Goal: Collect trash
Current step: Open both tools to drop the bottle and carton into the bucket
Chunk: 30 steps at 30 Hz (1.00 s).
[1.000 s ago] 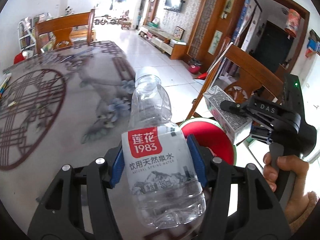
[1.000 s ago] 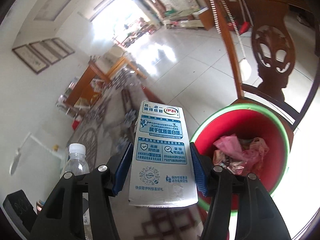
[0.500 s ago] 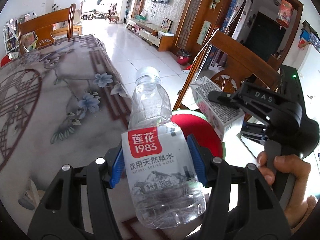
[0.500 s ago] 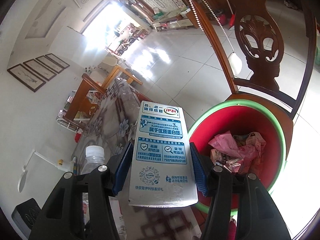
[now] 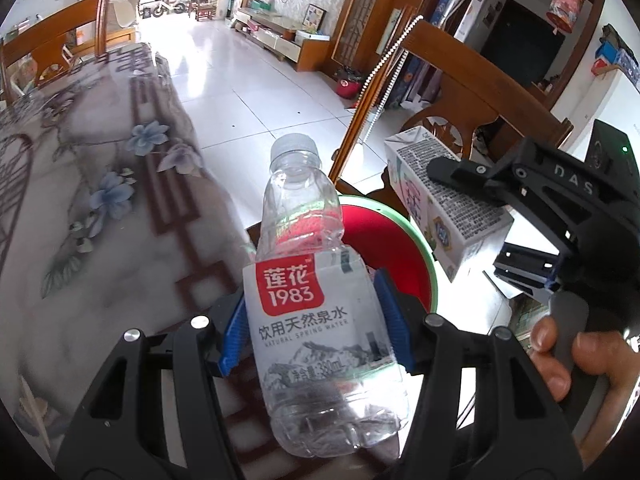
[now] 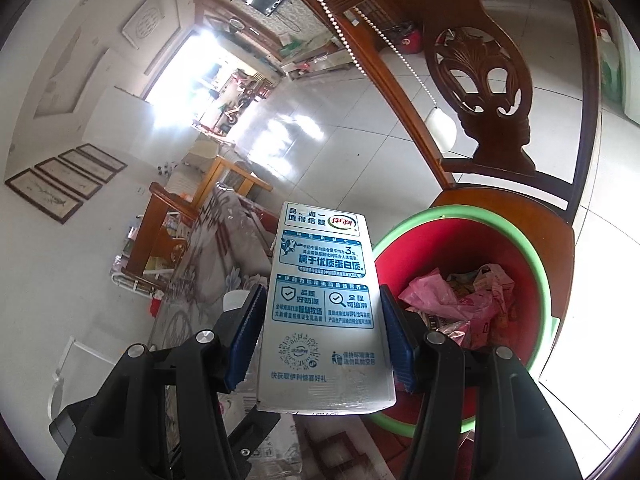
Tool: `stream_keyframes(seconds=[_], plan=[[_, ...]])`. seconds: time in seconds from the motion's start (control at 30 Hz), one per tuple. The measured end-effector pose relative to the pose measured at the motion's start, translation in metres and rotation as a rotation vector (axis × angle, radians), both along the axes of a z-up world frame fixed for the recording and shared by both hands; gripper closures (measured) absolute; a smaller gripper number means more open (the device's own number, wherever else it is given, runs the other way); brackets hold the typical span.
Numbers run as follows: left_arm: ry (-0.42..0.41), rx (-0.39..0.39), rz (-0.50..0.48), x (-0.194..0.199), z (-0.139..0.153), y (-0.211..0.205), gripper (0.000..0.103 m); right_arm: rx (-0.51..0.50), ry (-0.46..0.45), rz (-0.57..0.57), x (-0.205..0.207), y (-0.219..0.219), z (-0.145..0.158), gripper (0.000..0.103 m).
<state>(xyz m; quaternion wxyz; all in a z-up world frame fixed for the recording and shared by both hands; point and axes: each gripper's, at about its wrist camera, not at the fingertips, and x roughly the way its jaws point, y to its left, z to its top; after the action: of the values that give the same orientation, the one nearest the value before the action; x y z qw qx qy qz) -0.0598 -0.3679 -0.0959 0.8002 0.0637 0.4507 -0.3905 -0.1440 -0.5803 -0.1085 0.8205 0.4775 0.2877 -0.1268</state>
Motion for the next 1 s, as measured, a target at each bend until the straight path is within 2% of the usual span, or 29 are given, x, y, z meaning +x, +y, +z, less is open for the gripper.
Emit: stream_keyframes(seconds=[0.47,0.63,0.7,0.77,1.0], plan=[[-0.012,0.045,-0.04,0.002,-0.01,-0.025,0.047,-0.014,-0.018,-0.079,-0.012,-0.008,0.004,0.049],[-0.032,0.033,-0.065,0.001,-0.004,-0.032,0.047,-0.022,-0.017,-0.106,-0.015,-0.011,0.004,0.049],[-0.037,0.013,-0.057,0.001,0.001,-0.03,0.041,-0.024,-0.01,-0.114,-0.015,-0.011,0.003,0.048],[-0.037,-0.008,-0.04,0.002,0.004,-0.026,0.027,-0.014,0.001,-0.122,-0.014,-0.012,0.001,0.048],[-0.018,-0.058,0.033,0.014,0.014,-0.006,0.025,-0.038,0.014,-0.124,-0.011,-0.008,0.004,0.047]])
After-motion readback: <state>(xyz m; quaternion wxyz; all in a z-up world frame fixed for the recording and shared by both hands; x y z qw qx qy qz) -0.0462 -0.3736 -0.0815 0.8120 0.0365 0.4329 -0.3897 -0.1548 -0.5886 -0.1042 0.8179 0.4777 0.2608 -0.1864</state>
